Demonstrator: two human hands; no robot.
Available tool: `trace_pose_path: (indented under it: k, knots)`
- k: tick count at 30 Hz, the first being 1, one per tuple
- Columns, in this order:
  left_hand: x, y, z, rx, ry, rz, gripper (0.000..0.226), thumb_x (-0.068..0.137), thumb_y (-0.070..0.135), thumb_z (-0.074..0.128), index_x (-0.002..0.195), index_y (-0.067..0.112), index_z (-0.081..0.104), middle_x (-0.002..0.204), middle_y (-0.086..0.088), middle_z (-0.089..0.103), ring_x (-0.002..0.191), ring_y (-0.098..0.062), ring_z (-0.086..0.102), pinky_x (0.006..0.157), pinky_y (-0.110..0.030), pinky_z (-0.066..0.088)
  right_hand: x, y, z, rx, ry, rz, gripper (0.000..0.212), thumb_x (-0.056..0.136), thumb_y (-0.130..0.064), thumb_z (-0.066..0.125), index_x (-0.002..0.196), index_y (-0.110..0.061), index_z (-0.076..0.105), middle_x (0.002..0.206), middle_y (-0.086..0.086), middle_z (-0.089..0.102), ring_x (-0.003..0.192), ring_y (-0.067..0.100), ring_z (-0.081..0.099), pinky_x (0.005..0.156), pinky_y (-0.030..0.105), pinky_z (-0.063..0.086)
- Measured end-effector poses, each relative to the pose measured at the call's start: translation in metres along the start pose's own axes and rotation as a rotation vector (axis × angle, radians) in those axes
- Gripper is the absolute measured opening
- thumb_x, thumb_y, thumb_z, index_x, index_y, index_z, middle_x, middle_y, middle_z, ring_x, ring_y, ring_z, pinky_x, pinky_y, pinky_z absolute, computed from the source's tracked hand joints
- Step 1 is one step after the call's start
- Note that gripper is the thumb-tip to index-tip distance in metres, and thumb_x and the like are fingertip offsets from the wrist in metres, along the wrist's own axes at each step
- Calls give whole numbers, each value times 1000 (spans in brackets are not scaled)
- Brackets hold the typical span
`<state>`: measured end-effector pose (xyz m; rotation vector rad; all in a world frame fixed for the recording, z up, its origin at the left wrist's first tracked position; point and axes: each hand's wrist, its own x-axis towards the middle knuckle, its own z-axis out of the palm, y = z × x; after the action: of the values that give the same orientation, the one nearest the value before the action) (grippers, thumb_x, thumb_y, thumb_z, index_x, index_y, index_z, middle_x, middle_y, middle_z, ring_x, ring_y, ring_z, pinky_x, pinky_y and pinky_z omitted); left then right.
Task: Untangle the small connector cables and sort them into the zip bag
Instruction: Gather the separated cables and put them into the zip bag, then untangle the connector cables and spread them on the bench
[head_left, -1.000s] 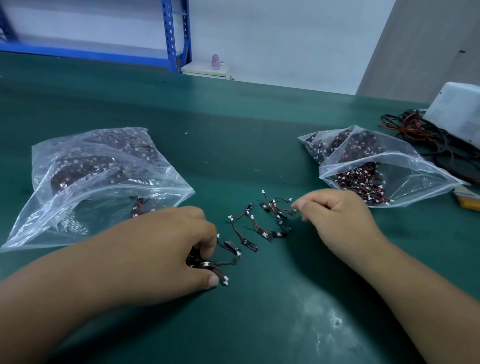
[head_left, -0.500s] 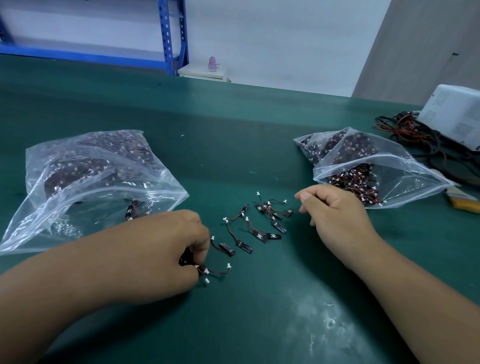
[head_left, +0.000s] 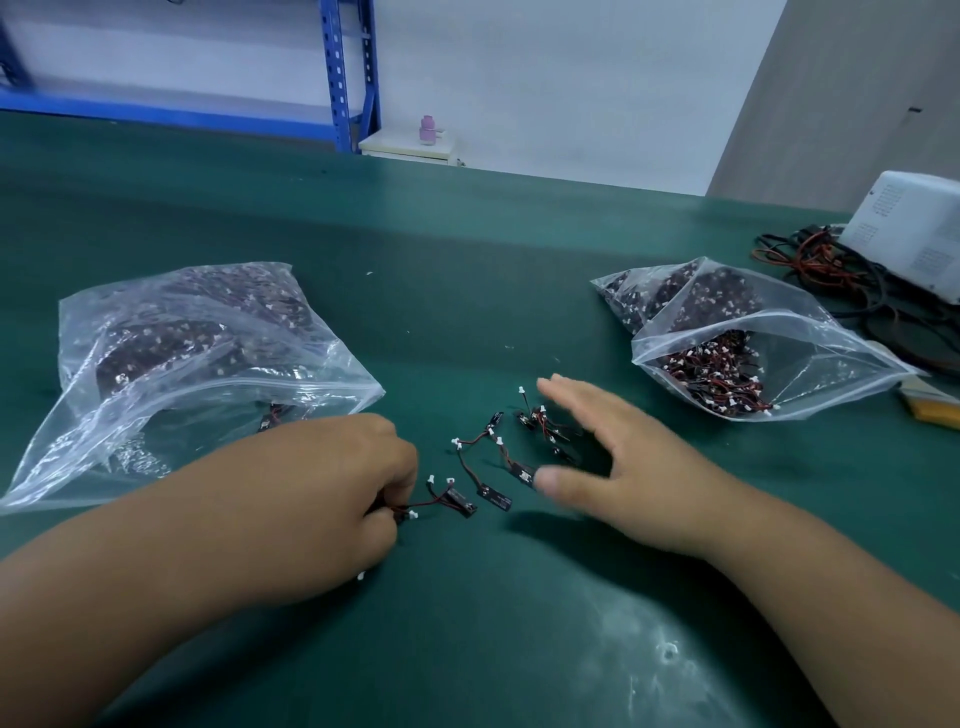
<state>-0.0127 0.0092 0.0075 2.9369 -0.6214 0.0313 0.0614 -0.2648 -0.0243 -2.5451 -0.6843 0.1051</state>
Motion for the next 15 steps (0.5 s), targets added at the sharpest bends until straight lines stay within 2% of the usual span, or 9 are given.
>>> trace_pose_path:
  k: [1,3,6,8,10,12,13,15]
  knots:
    - [-1,0,0,3,1,-4,4,84,38,46,89,37,48,94,21,46,86,5,47,78,-19,44,0,-4,3,-79,-63,-20,108,61,-93,45,154,-50,11,164,-21,11,149,-4,6,124,30,10]
    - [-2,-2,-1,7,-6,-9,7,83,38,45,89,36,48,93,20,46,85,4,47,77,-20,45,2,-18,11,-191,-111,-50,122,52,-99,41,152,-50,-9,165,-20,-5,150,-1,-8,125,34,-1]
    - [-2,-4,-2,-1,-28,-7,10,79,41,44,88,37,47,93,21,46,84,5,47,76,-21,45,9,-41,27,-239,-103,-50,128,48,-102,39,150,-49,-16,165,-16,-12,152,6,-12,124,44,-6]
    - [-2,-5,-2,0,-39,-3,10,78,43,45,88,39,47,93,22,45,85,7,46,73,-17,42,16,-50,34,-235,-68,-30,118,55,-99,36,152,-49,-10,166,-14,-5,153,10,-6,123,46,-4]
    - [-2,-5,0,-3,-33,7,9,80,43,45,88,40,46,94,23,44,86,7,45,73,-15,41,22,-51,37,-260,22,-6,92,72,-89,35,152,-48,14,162,-10,17,150,15,12,122,43,8]
    - [-1,-6,2,-4,-13,21,6,83,46,46,88,43,44,96,24,43,89,7,46,77,-17,42,25,-48,39,-299,151,-1,57,87,-74,40,134,-42,44,139,-10,41,132,20,33,109,41,26]
    - [0,-6,3,-5,-3,31,7,86,47,47,90,44,43,97,24,42,91,6,47,80,-17,42,26,-46,38,-314,200,0,43,91,-68,43,122,-39,50,125,-10,44,120,21,38,100,40,31]
    - [2,-8,4,-9,4,66,8,89,48,49,94,45,42,99,25,41,95,5,47,83,-16,40,27,-40,35,-349,246,2,29,95,-60,45,106,-33,50,108,-8,43,104,22,41,84,37,35]
